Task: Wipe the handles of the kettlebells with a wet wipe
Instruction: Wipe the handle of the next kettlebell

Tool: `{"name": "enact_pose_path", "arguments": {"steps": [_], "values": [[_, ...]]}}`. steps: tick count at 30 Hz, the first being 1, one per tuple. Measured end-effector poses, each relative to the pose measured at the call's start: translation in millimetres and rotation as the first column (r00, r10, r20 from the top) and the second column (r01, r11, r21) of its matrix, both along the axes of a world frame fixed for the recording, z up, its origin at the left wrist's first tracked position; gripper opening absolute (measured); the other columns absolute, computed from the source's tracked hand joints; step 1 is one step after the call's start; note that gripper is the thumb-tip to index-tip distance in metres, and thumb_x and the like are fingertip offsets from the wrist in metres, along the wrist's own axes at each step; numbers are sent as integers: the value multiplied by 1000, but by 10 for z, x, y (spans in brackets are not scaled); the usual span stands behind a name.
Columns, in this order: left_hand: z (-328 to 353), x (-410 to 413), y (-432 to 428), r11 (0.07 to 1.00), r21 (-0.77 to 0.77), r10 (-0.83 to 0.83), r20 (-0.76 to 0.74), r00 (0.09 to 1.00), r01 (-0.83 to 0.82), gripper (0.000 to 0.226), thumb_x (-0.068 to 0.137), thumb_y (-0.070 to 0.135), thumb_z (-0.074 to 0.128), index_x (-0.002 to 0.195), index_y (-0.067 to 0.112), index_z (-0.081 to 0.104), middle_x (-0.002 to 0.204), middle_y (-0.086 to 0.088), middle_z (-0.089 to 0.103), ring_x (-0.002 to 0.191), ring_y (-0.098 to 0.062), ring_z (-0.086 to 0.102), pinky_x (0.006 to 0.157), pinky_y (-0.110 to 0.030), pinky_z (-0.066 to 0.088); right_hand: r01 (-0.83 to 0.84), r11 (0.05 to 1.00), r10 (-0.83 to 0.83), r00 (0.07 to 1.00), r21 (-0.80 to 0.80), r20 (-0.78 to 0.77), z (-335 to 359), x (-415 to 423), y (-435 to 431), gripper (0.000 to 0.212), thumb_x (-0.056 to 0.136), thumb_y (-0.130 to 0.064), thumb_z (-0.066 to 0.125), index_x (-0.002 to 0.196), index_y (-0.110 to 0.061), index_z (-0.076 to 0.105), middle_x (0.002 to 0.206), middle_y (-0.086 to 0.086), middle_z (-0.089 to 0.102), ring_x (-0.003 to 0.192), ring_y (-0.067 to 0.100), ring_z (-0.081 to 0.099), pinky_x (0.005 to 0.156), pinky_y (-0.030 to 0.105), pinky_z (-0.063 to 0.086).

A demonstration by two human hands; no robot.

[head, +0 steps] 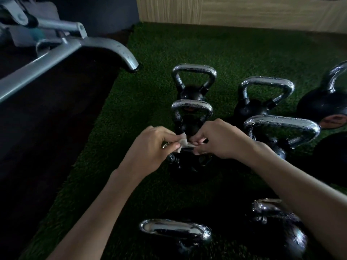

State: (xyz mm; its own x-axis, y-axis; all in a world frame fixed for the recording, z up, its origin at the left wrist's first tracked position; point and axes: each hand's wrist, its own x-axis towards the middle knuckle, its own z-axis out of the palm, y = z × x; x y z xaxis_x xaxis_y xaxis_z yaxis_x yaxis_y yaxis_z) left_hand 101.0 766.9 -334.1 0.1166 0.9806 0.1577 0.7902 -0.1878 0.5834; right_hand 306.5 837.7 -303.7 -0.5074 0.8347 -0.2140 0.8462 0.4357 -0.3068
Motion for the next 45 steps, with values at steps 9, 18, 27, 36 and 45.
{"name": "enact_pose_path", "arguments": {"steps": [9,18,27,36,45], "values": [[-2,-13,210,991,74,-87,-252,964,109,30,88,61,62,116,55,69,118,33,66,110,1,48,97,-37,43,-63,998,63,998,33,-4,-107,368,119,26,85,-45,78,108,-33,76,105,-21,75,106,2,66,84,32,54],[-169,67,319,968,239,-4,-295,956,78,30,91,64,52,114,55,70,112,35,67,108,-6,46,90,-32,15,3,995,0,1000,96,-31,-254,703,104,28,90,-46,72,118,-44,72,113,-26,72,95,1,59,74,28,44],[-589,378,189,986,165,-11,82,997,-3,27,89,60,58,113,53,68,107,35,68,105,3,54,98,-34,26,53,999,-53,997,0,63,-332,1136,-7,39,89,-46,74,127,-41,69,129,-16,69,90,-2,55,63,18,39],[-913,181,163,995,81,33,224,974,-52,28,87,53,69,112,40,74,102,33,70,99,-1,61,86,-32,54,1,999,0,1000,-38,27,-275,965,-28,20,93,-45,70,110,-37,75,94,-28,68,91,5,63,70,29,49],[-1032,-73,181,949,-138,317,426,848,-285,32,91,32,75,119,16,75,117,9,73,95,26,58,85,2,42,166,986,-164,983,12,-84,-206,5,-90,28,80,-53,76,92,-28,75,89,-7,71,85,17,68,77,36,59]]}}
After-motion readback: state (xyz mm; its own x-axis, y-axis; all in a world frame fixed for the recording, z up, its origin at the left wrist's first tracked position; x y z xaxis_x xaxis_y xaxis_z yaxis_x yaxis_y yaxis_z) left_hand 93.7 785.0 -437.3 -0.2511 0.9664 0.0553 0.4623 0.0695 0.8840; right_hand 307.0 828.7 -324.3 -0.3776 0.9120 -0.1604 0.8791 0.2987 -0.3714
